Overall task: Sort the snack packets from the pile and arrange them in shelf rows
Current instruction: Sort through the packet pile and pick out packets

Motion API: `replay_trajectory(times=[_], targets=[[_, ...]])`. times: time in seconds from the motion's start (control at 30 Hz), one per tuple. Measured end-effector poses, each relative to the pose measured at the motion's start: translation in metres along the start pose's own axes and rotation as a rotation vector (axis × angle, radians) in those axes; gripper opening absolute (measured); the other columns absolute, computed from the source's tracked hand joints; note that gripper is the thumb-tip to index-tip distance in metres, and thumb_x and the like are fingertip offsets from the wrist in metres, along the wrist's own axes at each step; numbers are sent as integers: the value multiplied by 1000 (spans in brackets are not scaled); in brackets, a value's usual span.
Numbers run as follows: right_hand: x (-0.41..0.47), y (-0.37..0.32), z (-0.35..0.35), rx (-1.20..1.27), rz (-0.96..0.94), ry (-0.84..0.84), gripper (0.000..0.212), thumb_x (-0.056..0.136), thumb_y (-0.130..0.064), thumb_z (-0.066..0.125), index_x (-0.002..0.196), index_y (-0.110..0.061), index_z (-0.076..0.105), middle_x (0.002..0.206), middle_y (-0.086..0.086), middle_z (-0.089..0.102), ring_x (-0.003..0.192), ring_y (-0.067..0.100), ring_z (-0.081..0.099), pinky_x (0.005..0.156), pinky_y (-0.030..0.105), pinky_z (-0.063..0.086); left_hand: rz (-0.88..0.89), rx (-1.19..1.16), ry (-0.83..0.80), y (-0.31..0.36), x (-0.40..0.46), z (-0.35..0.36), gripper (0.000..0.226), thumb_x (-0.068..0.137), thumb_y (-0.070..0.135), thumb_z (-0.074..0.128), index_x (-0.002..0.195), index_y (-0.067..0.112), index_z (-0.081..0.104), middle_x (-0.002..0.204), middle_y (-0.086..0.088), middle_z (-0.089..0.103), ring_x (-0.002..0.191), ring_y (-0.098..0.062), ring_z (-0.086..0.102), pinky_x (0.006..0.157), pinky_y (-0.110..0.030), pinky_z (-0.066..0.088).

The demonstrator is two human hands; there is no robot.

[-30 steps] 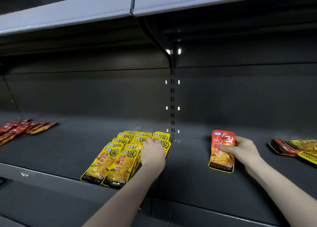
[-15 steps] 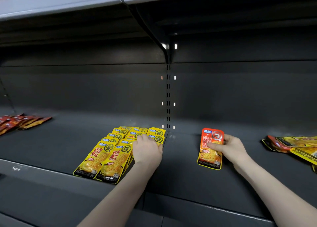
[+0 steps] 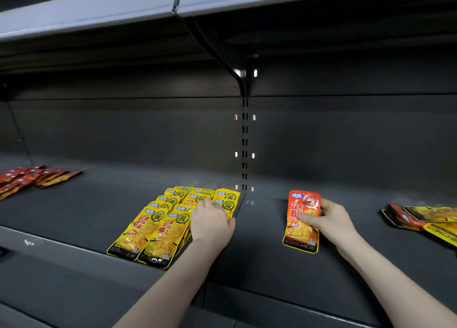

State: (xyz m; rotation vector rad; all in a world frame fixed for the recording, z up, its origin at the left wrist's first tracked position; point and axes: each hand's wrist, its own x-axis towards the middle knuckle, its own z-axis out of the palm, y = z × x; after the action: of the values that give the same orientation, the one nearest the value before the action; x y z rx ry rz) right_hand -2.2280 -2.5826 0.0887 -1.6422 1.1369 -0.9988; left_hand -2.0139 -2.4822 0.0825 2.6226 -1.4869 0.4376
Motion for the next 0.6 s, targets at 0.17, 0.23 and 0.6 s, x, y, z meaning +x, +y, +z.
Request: replay_trajectory(times=[0.17,0.23,0.6], targets=[[-2,-2,0,-8,-19,-10,22,73,-7,78,83,-19,63,88,5,71,84,21,68,81,36,53,4,12,-2,0,1,0,58,95,53,37,126,6,50,124,-10,47,117,-26,42,94,-33,38],[-2,-3,0,-18,-29,-11,22,73,-8,78,82,-20,62,87,3,71,84,21,68,81,37,53,10,11,1,0,1,0,58,95,53,37,126,6,50,125,-9,47,117,-26,42,93,-33,38],[-6,-3,1,216,70,-56,23,72,1,76,93,-4,67,88,11,71,75,20,67,65,27,50,30,10,77,-1,0,-5,56,96,55,31,128,11,45,124,-9,46,117,-26,41,96,-33,35]])
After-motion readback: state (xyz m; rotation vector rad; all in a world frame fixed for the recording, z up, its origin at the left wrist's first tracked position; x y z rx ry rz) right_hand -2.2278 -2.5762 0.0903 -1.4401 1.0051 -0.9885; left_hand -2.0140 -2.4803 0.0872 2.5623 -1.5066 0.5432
